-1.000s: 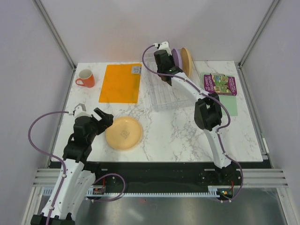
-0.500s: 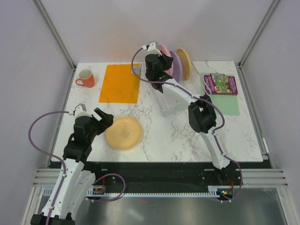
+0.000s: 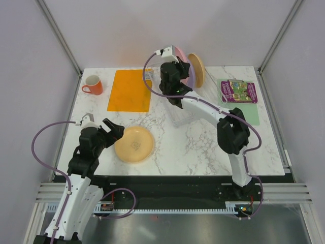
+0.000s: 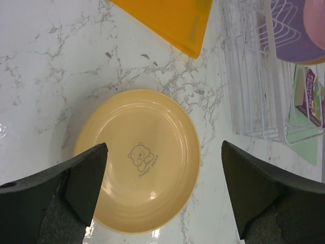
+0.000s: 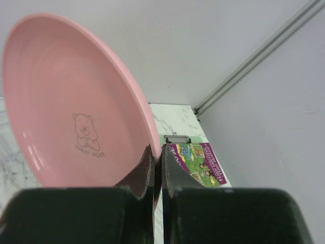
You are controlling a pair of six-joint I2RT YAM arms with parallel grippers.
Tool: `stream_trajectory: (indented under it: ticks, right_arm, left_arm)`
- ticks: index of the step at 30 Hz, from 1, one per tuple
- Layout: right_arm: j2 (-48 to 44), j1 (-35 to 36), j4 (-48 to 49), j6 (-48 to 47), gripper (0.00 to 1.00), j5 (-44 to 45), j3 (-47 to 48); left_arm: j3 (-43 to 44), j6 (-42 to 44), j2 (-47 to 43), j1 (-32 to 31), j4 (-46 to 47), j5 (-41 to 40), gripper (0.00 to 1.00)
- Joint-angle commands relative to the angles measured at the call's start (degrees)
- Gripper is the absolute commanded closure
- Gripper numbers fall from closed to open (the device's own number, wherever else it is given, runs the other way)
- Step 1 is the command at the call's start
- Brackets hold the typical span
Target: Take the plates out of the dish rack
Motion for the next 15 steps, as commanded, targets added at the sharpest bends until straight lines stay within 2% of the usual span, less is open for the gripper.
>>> stream_trajectory:
  ticks: [1,2,3,5,6,11,15]
  right_arm:
    - [-16.61,0.49,-16.08,22.11,1.0,-7.91,-5.39]
    - [-20.02,0.58,-23.34,25.3,1.0,-10.2,-7.23]
    - [-21.62,0.58,-26.46,28.03,1.0,-15.87,-8.12]
    - [-26.44,0.93,-32.35,34.72,1.0,-21.36,-12.49]
    - [-28.13,1.02,-33.42,36.92,1.0,-27.12,-14.26]
    - [-36.48,1.28,-39.04,46.84,1.0,-38.76,-23.83]
    - [-40.44,1.46,-39.5,52.31,1.0,-49.31,-29.56]
  left_arm:
    - [2.54,2.02,-1.52,0.01,0.83,3.04,0.0]
    - [2.45,2.02,-2.13,0.01,0.84,4.18,0.0]
    - [2.36,2.02,-2.31,0.01,1.1,4.97,0.0]
    - [1.58,2.02,-2.93,0.01,3.46,8.56,0.0]
    - [1.31,2.02,-3.28,0.01,4.34,9.72,0.0]
    - [-0.36,0.61,-3.72,0.01,9.0,14.64,0.0]
    - [-2.55,-0.61,-4.33,0.01,13.74,17.72,0.01]
